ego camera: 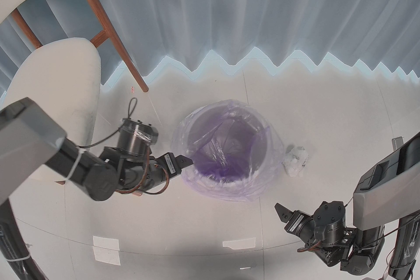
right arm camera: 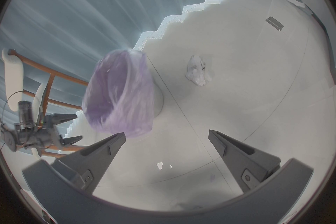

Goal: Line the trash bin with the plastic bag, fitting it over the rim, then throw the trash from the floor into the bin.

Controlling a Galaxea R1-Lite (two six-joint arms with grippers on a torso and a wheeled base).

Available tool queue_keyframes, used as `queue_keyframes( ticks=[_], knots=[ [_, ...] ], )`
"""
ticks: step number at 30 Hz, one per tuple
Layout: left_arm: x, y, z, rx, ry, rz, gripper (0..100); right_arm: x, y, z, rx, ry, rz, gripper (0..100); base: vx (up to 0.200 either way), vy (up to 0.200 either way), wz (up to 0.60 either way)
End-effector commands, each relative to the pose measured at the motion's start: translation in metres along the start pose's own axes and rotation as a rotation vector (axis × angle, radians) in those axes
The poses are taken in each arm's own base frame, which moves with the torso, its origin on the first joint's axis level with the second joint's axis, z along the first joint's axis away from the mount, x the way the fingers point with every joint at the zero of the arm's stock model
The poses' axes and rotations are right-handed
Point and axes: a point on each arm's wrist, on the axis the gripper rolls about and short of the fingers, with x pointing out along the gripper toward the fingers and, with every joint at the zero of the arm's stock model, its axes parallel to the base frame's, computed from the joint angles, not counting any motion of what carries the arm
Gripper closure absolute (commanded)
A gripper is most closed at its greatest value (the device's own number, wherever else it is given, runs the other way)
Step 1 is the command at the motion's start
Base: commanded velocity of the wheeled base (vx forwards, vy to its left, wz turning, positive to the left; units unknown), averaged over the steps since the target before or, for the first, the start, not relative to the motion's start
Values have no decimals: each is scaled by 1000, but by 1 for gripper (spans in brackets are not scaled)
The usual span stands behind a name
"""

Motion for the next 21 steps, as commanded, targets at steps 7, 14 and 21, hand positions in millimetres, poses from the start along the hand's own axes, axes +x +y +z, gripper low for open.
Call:
queue_keyframes(
  ticks=[7, 14, 21],
  knots=[
    [-179, 17, -25, 24, -180, -197, 0, -32, -3, 22, 62, -45, 31, 0, 0, 0, 0],
    [-239, 25, -15, 40, -407, -276, 0, -34, -4, 32, 71, -92, 27, 0, 0, 0, 0],
    [-256, 31, -18, 156, -492, -247, 0, -33, -9, 44, 66, -127, 8, 0, 0, 0, 0]
  ],
)
